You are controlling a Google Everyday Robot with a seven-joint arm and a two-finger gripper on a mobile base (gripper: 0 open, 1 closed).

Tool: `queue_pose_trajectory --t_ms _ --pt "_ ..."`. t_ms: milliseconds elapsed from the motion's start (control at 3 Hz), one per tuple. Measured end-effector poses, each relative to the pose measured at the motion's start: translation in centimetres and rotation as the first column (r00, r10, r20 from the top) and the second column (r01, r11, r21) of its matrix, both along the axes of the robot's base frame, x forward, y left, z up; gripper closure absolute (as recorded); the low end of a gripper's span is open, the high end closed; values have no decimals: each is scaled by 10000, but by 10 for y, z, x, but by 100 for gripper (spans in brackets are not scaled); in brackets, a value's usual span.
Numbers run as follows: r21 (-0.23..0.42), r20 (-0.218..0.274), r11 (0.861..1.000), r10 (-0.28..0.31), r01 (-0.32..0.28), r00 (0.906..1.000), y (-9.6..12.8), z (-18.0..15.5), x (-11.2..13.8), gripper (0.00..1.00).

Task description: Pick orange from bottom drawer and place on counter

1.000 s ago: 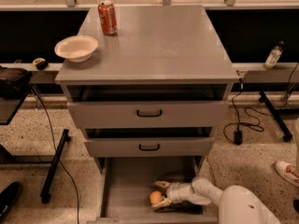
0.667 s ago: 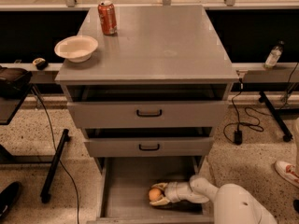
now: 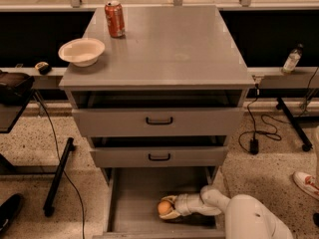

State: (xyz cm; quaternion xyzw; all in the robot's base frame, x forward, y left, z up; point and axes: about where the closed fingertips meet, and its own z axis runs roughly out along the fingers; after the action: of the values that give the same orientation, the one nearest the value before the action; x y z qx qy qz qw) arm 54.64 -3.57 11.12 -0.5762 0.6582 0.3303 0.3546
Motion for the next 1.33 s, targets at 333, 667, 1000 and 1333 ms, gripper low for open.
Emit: queue_pose_trajectory --t_ms 333,667,1000,1333 --pt "169 448 9998 122 -129 9989 -3 25 -2 100" --pt "1090 2104 9905 594 -838 9758 -20 134 -8 100" --pt "1698 2824 9717 1118 -1644 9528 -37 236 -11 100" --pt "2220 3182 9536 1264 -2034 9396 -58 315 -12 100"
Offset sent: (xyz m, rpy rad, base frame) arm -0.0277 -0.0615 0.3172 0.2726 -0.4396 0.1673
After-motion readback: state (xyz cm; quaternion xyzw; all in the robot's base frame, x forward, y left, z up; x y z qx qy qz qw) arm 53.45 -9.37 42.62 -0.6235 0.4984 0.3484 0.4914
